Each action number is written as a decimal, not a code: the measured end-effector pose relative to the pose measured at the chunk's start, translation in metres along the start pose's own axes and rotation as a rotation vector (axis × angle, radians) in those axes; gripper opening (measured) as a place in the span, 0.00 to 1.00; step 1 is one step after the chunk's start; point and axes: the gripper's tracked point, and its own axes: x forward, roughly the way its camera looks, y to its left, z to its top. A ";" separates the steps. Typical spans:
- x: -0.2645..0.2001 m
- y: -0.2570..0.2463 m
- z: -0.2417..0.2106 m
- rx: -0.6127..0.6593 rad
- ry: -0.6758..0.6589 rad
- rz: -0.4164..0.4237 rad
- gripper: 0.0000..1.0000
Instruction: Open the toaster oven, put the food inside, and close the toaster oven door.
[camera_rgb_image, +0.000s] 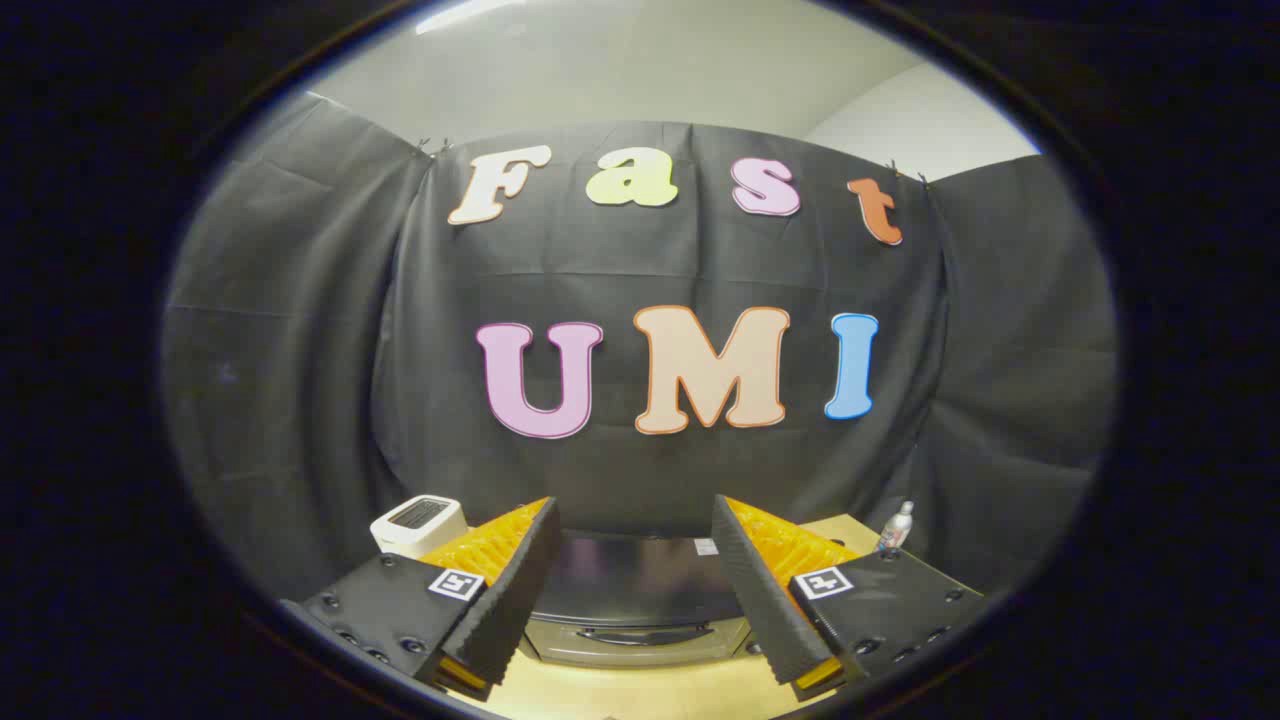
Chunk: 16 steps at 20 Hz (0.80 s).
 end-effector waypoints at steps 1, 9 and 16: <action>-0.002 0.001 0.003 -0.008 -0.010 0.004 0.96; -0.009 0.009 0.013 -0.003 -0.051 0.029 0.96; -0.007 0.009 0.002 -0.004 -0.030 0.022 0.96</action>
